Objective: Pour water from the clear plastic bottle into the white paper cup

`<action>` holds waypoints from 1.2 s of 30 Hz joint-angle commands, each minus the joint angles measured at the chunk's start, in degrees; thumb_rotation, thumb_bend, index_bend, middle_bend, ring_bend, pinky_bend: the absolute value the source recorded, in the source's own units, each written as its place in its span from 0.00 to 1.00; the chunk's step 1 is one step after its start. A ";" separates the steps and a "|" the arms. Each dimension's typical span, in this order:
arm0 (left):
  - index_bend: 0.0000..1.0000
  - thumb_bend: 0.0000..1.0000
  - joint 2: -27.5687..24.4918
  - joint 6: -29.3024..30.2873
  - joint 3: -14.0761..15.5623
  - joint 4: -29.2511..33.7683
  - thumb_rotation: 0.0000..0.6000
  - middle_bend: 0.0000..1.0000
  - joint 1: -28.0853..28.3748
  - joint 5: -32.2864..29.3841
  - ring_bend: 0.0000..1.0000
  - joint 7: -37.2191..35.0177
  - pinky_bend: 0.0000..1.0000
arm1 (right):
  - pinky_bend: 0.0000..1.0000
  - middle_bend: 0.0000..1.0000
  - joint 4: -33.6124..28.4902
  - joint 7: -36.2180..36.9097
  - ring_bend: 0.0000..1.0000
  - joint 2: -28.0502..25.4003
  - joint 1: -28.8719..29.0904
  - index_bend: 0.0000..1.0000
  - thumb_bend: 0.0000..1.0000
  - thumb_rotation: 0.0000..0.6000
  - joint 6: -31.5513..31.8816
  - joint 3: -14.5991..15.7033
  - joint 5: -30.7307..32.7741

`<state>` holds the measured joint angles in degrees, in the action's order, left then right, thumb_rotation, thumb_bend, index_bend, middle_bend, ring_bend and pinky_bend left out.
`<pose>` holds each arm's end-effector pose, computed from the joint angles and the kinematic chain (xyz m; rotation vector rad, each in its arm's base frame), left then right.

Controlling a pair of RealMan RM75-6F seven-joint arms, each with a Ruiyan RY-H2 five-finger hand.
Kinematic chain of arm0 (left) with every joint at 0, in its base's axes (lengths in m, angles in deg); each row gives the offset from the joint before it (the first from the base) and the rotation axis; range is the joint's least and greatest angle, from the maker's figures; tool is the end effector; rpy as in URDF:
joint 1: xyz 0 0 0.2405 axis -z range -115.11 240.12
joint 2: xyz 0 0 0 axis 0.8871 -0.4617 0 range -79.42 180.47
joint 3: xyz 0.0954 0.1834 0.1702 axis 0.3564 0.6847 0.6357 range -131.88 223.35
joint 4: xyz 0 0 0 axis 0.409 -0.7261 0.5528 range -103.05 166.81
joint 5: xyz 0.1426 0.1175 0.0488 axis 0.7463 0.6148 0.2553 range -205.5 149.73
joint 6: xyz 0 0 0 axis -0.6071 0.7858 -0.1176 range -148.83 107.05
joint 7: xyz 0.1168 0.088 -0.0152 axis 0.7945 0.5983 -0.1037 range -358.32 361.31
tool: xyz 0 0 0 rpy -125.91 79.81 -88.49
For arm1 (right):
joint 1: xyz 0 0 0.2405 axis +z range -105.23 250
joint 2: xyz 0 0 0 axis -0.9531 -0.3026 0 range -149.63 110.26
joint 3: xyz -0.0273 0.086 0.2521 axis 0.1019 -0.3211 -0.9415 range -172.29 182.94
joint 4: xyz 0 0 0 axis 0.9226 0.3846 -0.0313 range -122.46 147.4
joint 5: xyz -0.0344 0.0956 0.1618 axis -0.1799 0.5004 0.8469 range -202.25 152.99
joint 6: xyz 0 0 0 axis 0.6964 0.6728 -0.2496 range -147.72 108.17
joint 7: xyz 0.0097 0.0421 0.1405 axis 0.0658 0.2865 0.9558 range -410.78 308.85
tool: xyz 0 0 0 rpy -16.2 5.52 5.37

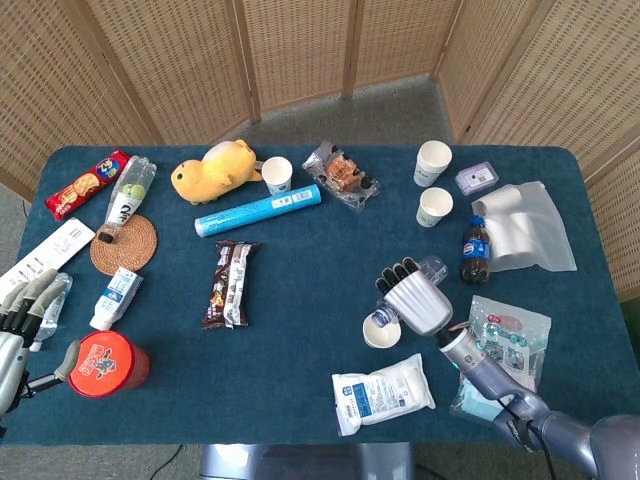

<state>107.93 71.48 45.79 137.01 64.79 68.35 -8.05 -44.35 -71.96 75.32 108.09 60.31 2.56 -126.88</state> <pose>-0.2599 0.1564 0.2033 -1.3700 -1.0188 -1.2264 -0.1900 -0.3224 0.0189 1.8953 0.0207 1.0088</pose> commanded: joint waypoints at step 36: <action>0.08 0.46 -0.32 -0.80 -0.25 1.04 0.38 0.06 0.77 -0.07 0.00 1.44 0.00 | 0.48 0.64 18.45 5.69 0.58 7.26 1.57 0.60 0.24 1.00 9.59 0.21 -1.34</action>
<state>107.61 70.68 45.54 138.05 65.55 68.28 -6.61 -26.09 -66.30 82.43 109.66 69.78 2.72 -128.31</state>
